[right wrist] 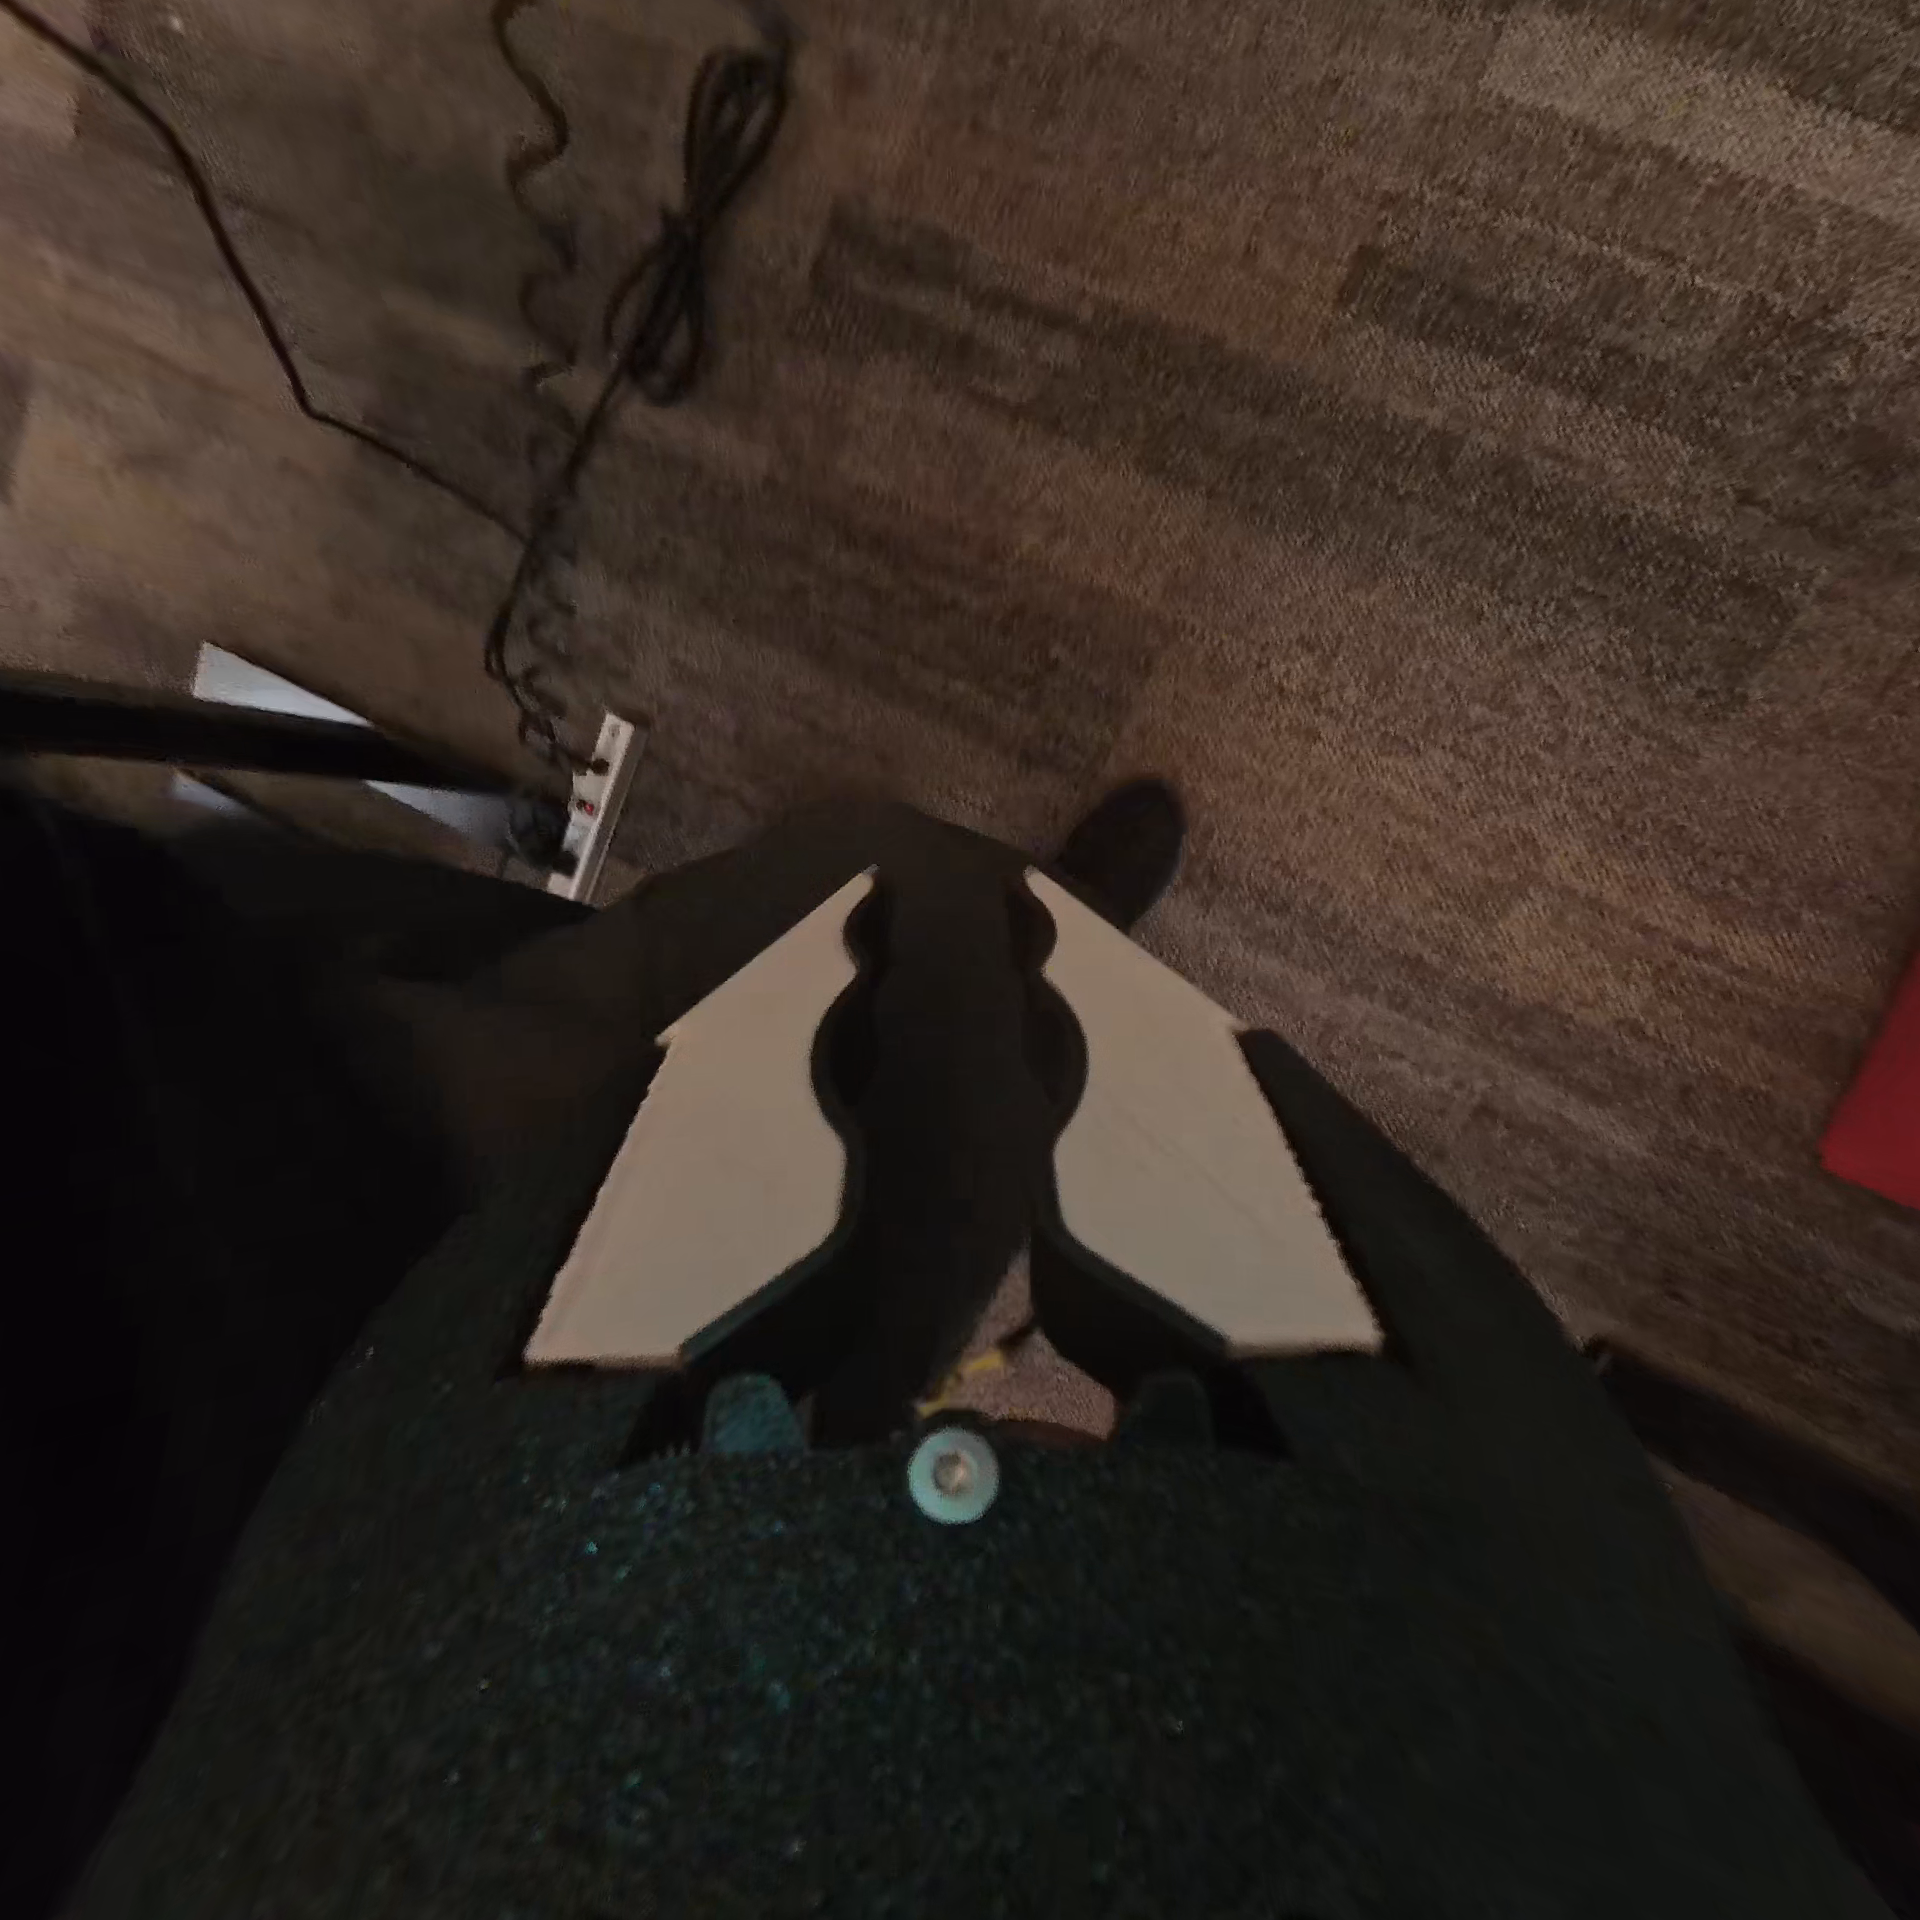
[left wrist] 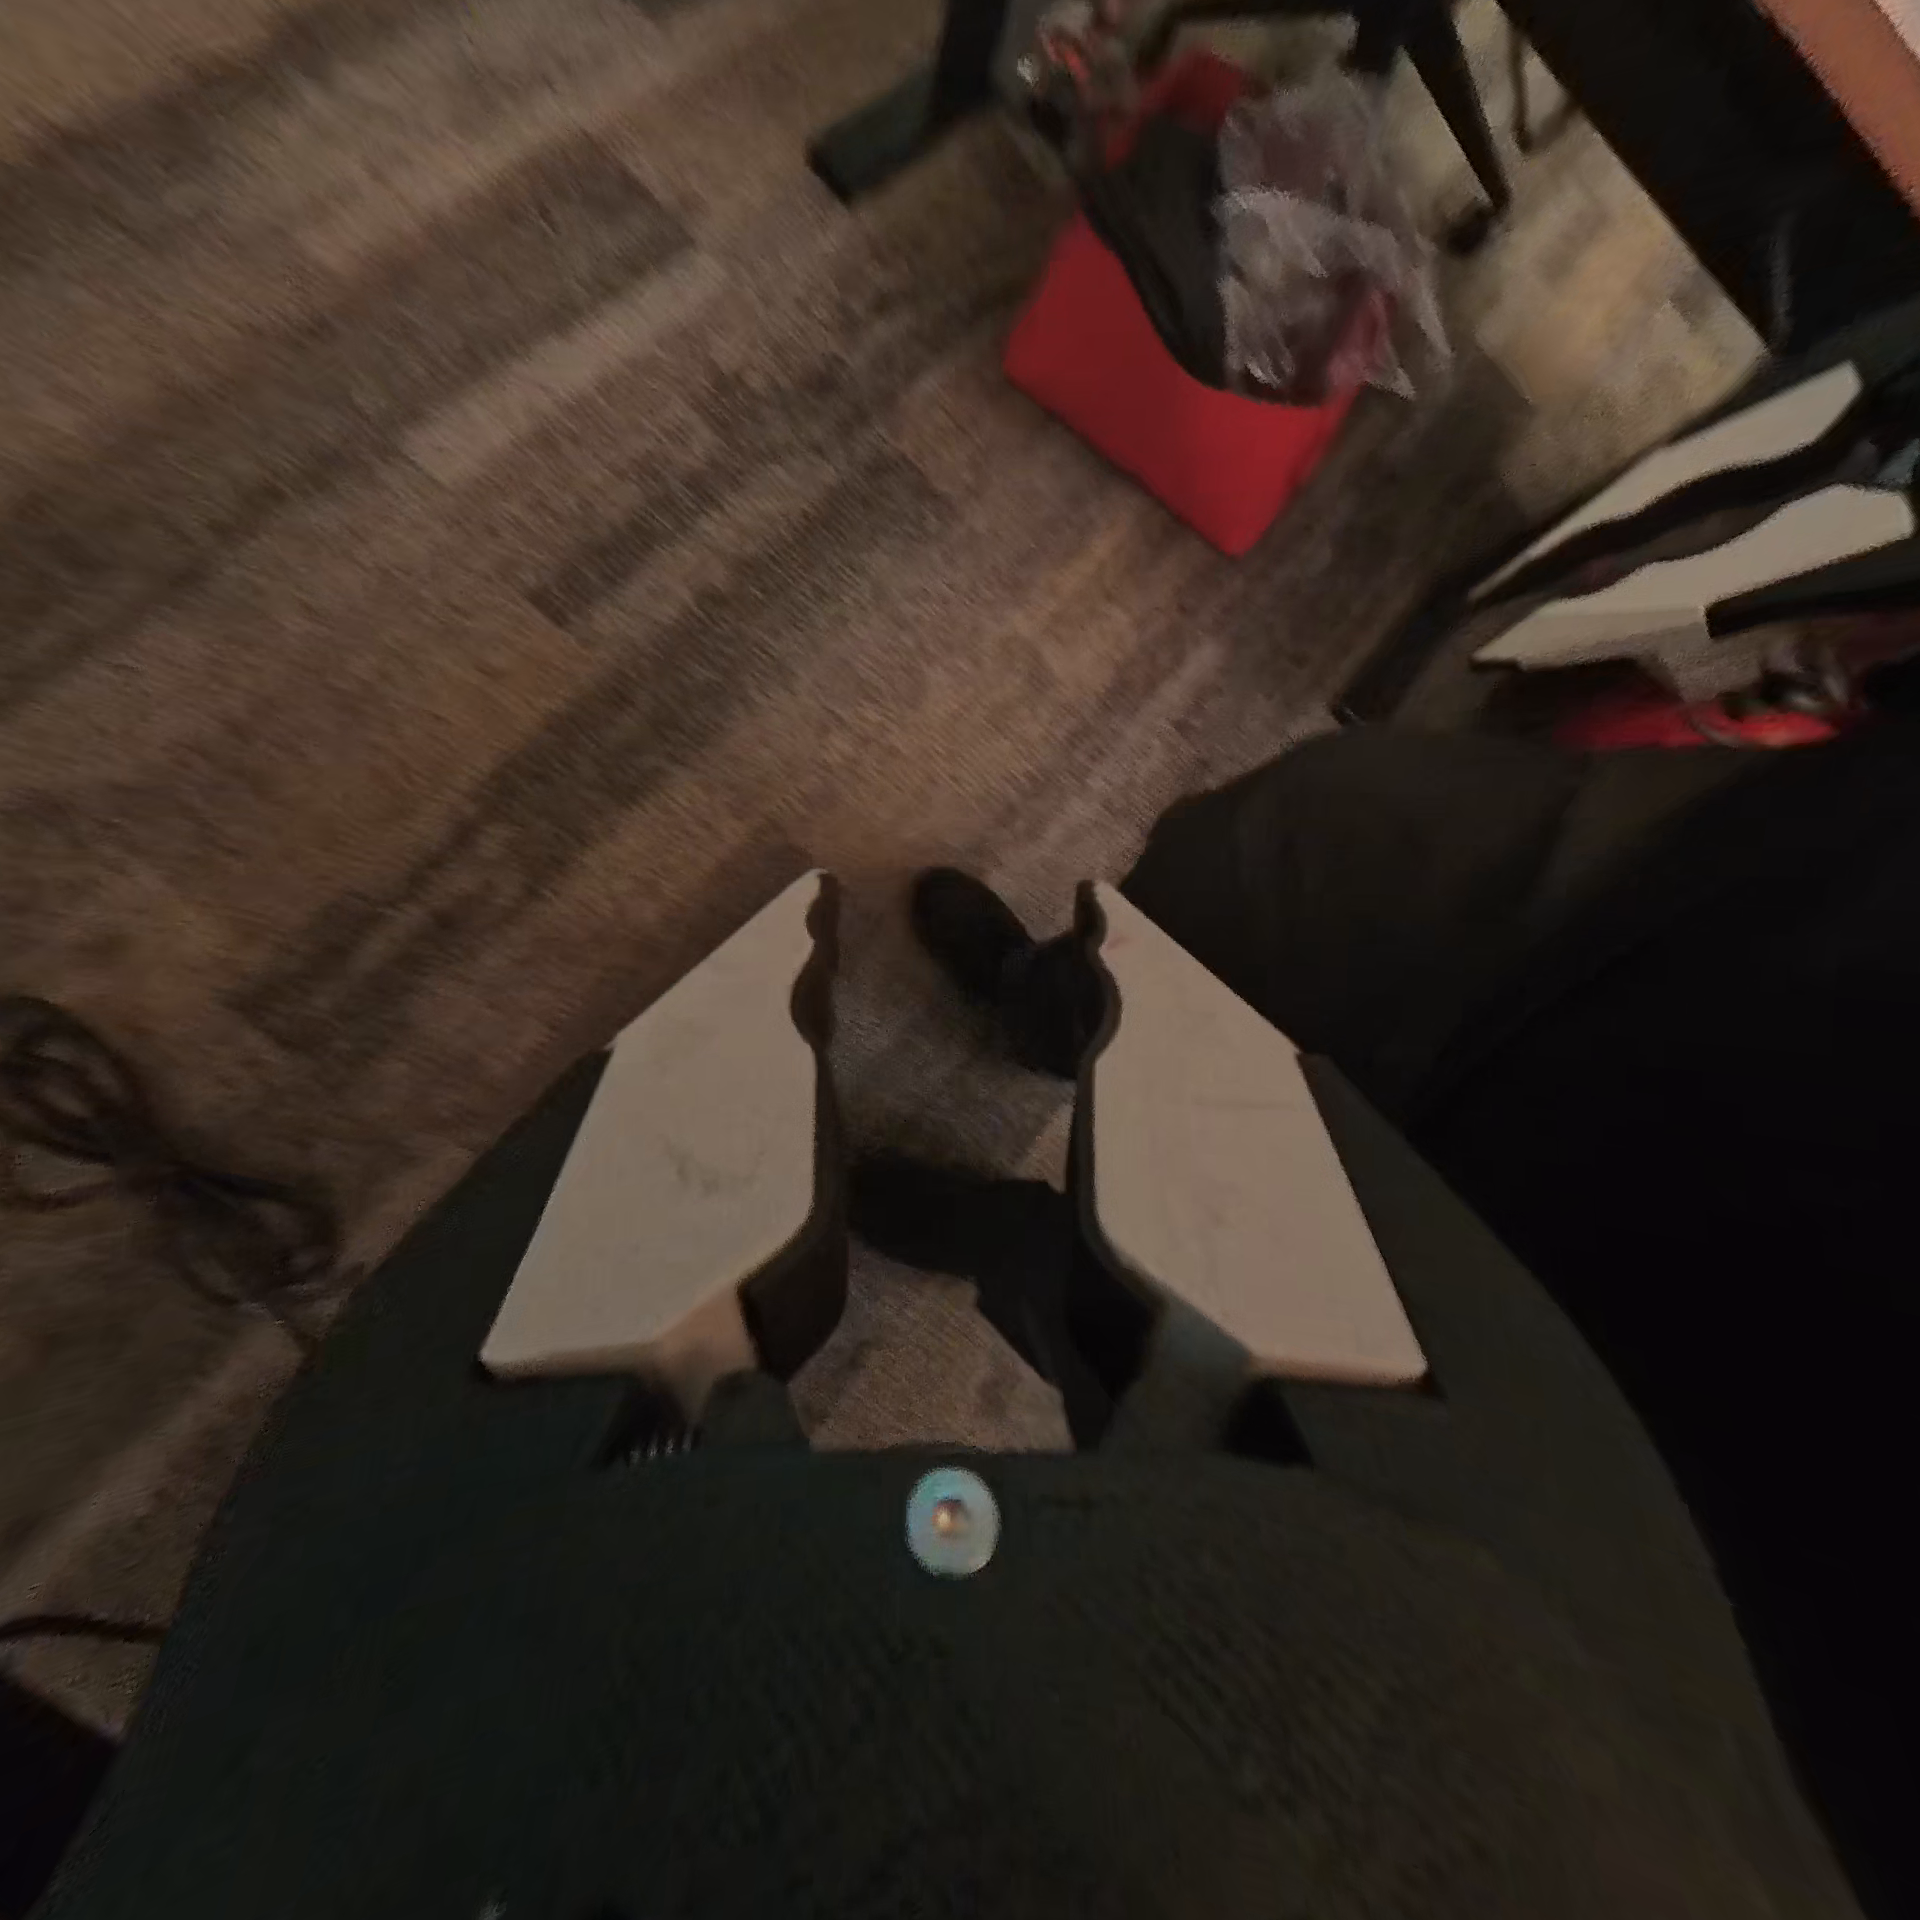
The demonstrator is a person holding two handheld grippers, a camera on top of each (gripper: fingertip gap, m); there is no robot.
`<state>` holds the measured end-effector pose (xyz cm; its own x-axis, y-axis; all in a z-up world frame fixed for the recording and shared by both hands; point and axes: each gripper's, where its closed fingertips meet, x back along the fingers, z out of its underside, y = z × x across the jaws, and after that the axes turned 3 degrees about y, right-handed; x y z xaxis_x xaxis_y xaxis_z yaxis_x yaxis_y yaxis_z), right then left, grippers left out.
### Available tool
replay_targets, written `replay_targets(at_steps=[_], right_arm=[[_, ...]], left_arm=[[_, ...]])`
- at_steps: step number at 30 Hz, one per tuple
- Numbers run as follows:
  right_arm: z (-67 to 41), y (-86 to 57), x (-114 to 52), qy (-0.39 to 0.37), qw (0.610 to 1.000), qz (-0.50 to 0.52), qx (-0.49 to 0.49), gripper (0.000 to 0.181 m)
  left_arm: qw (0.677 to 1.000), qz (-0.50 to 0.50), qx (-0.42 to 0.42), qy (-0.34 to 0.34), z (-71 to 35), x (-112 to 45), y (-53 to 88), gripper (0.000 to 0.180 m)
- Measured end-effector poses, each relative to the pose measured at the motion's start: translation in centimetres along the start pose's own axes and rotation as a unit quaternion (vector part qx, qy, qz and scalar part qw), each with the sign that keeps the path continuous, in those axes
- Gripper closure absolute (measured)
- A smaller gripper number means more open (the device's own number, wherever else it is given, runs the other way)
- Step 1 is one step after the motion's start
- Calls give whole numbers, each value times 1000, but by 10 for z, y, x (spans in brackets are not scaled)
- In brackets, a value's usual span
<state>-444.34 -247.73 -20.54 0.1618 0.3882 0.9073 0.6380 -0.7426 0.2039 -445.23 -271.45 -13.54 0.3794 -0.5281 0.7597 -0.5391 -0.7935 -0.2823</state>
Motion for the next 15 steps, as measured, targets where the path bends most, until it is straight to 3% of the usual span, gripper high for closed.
replay_targets(at_steps=[7,11,15], right_arm=[[-175,-32,-99,3,993,-71,91,160],[-289,-48,-147,9,984,-126,128,159],[-407,-55,-152,-9,968,-180,176,158]], left_arm=[[986,-146,59,-56,-80,45,185,139],[955,-283,83,-26,-103,87,291,143],[924,-355,143,8,-129,136,381,143]])
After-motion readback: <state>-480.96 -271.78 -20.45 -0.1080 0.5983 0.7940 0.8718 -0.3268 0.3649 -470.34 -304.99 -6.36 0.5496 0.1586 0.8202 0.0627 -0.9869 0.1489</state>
